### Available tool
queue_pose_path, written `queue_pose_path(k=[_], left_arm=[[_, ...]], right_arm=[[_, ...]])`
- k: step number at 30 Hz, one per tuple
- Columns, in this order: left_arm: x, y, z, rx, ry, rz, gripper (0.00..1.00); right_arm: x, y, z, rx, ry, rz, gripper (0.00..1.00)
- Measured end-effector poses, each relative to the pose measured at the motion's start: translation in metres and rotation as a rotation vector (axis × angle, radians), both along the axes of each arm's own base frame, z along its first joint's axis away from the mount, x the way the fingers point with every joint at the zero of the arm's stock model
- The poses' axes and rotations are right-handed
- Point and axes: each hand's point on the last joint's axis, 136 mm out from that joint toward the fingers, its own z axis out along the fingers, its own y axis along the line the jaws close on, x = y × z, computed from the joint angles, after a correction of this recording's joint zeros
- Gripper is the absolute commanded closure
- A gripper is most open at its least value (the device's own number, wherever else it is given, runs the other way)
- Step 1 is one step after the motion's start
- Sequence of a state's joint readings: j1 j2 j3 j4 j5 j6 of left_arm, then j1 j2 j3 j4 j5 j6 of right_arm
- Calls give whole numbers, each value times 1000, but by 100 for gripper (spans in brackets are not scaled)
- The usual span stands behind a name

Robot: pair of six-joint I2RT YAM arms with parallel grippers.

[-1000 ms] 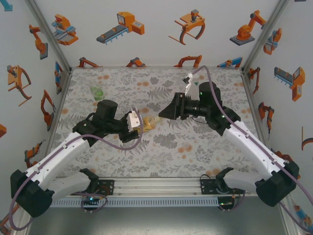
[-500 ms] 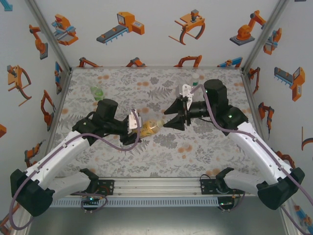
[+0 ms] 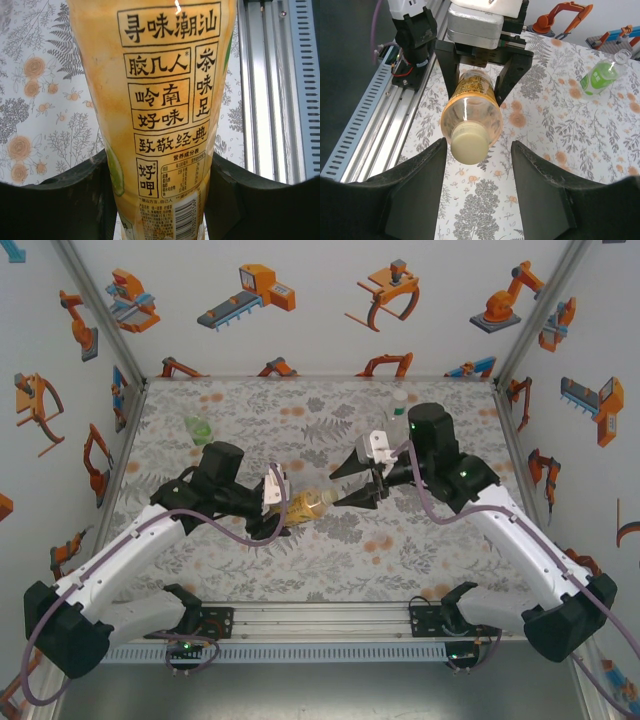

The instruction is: Screw on the bottle caps

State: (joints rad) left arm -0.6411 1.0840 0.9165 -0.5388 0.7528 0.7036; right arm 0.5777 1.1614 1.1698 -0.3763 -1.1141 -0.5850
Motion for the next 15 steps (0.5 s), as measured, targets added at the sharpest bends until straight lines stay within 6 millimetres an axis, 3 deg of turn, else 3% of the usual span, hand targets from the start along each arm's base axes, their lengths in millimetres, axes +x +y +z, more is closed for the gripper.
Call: queue_pose_path(k=[15], left_arm=[[-1,0,-1,3,4,-6,98]], right_arm=[[-10,1,-13,2,32,61,59]])
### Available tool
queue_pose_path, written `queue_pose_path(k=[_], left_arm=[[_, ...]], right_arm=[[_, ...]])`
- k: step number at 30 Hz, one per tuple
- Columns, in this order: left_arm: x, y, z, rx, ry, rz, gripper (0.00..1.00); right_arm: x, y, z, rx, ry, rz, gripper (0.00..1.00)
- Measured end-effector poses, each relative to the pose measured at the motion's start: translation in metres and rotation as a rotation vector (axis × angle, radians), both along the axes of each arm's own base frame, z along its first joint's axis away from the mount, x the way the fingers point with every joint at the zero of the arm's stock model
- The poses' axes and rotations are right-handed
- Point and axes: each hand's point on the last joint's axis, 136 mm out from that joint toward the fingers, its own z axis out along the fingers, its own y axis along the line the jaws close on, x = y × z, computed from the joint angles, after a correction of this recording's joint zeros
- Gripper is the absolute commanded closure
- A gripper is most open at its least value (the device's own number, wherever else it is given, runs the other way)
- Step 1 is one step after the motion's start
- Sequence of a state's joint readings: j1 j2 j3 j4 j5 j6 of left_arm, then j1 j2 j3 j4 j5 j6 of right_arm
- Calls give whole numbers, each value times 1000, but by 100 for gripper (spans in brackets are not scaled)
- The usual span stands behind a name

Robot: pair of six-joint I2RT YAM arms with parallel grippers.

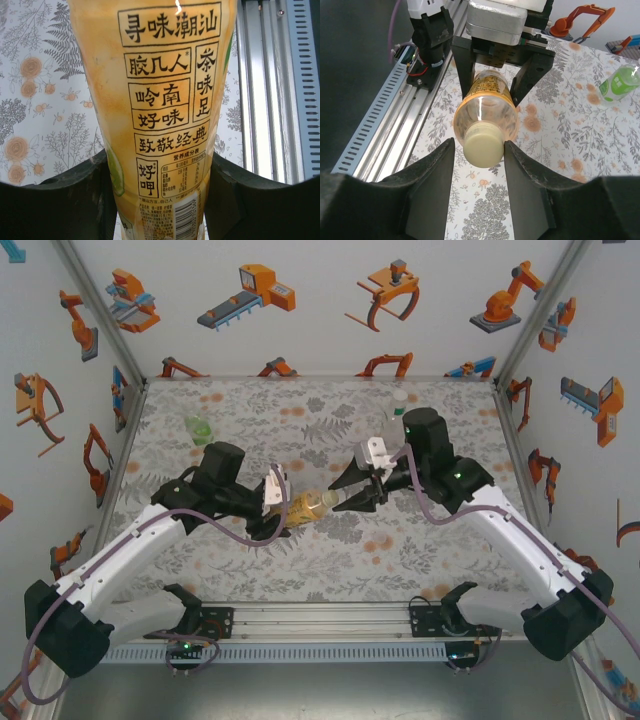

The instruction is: Screw on the bottle caps

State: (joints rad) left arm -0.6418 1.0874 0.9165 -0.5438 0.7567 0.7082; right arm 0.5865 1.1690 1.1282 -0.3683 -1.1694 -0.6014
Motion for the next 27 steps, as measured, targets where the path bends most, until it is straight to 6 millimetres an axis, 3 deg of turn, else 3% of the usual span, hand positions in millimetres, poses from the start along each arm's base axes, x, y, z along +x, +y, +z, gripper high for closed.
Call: queue_pose_path(k=[12,15,18,27], left_arm=[[-1,0,0,2,2,-3,99],[0,1,-1,6,-2,3,99],[4,2,-2,18,-14,20,99],[21,10,-8,76,-58,119,100]], right_arm=[[2,4,0,-3,-17,-15,77],[5,6,0,-6,25,-36,90],[13,8,0,-16,115,-87,100],[56,13,-15,-19,636,-406,100]])
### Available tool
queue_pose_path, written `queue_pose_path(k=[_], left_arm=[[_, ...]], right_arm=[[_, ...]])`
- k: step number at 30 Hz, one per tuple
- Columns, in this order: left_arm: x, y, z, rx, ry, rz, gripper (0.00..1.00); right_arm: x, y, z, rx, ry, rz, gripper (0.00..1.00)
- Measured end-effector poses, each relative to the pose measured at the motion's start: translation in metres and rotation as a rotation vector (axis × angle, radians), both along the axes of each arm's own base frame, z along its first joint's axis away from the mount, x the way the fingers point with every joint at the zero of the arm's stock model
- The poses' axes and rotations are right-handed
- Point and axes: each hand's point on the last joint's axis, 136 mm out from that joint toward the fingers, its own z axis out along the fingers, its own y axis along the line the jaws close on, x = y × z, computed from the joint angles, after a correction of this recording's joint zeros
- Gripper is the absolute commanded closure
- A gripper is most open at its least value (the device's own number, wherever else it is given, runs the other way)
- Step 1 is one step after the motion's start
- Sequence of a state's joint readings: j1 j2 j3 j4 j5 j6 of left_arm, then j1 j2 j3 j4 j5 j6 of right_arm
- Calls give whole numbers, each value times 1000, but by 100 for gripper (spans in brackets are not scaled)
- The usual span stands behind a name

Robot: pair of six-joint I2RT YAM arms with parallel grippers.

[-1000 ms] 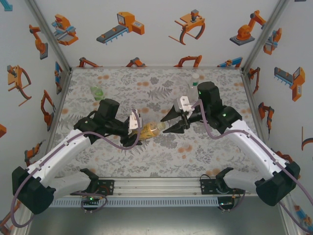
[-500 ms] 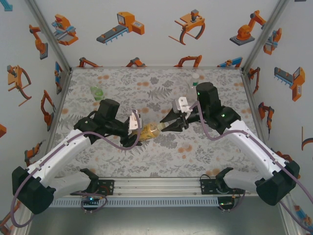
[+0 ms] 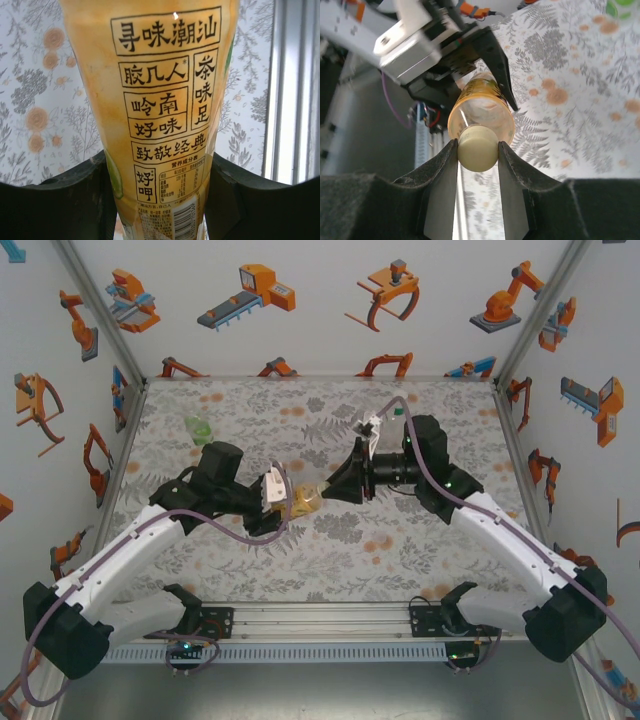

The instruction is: Screw on the bottle caps

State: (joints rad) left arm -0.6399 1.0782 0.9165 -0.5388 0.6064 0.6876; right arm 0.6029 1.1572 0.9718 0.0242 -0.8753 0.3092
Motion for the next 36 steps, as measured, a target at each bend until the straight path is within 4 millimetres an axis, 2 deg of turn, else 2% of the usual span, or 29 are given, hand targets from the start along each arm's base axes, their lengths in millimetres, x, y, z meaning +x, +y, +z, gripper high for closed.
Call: queue_pose_path(k=[7,11,19,25,31,36], left_arm=[[17,4,-1,31,-48,82,100],[25,8,-3,54,-70,124,100],[34,15,-12,107,-81,177,100],[35,17,-14,116,-83,190,100],[35,12,-7,78,-89,169,99],[27,5,-2,37,-75,120,99]], right_arm=[[31,-6,-17,27,453,-279,100],[40,-10,-31,47,663,-384,100],[51,-6,-53,36,859,-463,100],[54,-4,-55,20,870,-469,89],[52,-4,-39,-17,756,-435,59],[46,-1,-14,-49,567,-348,44]])
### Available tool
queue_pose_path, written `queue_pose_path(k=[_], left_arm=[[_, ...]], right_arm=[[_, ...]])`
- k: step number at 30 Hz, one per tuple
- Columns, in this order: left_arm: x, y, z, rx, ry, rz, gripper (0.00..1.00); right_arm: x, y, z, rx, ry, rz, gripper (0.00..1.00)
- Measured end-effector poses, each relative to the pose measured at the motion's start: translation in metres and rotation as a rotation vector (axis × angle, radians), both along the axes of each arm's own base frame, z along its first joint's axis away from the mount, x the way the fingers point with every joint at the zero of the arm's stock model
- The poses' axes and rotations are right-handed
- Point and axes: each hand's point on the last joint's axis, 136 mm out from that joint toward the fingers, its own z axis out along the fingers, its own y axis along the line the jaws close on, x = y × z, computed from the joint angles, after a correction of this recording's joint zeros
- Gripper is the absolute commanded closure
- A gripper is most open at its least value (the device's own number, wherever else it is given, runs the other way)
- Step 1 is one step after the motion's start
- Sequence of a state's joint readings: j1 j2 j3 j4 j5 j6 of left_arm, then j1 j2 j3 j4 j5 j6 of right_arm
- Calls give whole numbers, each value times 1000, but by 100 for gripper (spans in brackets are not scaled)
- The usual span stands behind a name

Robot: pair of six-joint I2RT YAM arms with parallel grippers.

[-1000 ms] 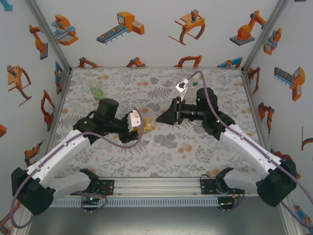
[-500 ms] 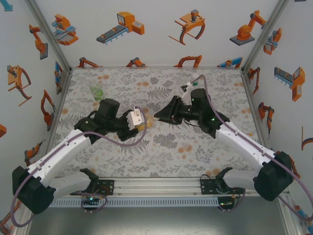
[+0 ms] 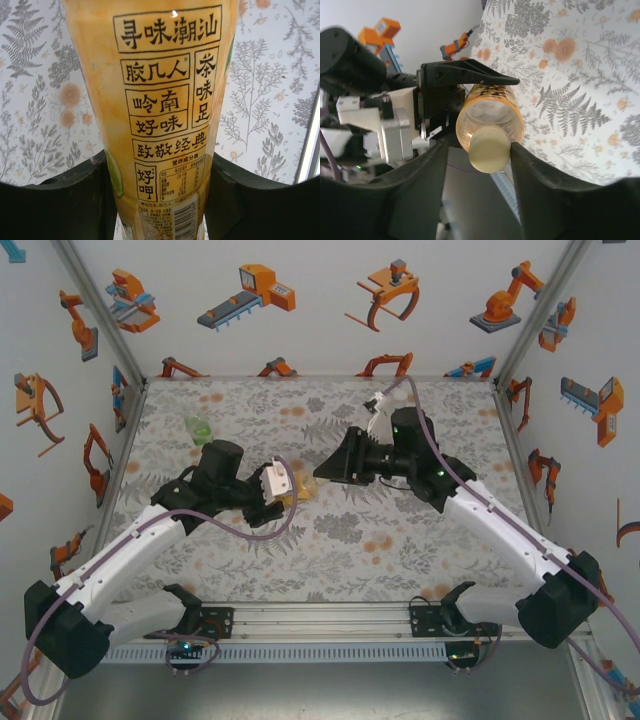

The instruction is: Screw on the bottle caps

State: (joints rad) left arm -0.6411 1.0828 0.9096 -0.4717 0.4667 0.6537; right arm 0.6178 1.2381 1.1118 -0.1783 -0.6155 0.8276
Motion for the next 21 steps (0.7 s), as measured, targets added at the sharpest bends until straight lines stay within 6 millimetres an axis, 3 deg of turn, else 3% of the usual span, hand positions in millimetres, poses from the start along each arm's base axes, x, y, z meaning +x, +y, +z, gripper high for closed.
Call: queue_pose_path(k=[5,13,21], left_arm=[[-9,-5,2,-27,23,-50,99],[-28,-10,6,-68,77,-142,99],[-49,-18,9,-108,176,-260,99]], right_arm=[[-12,-2,24,-70,-277,133,42],[-58,-11,47,-127,-800,426,41],[-95,-15,44,-106,-1166,702,41]])
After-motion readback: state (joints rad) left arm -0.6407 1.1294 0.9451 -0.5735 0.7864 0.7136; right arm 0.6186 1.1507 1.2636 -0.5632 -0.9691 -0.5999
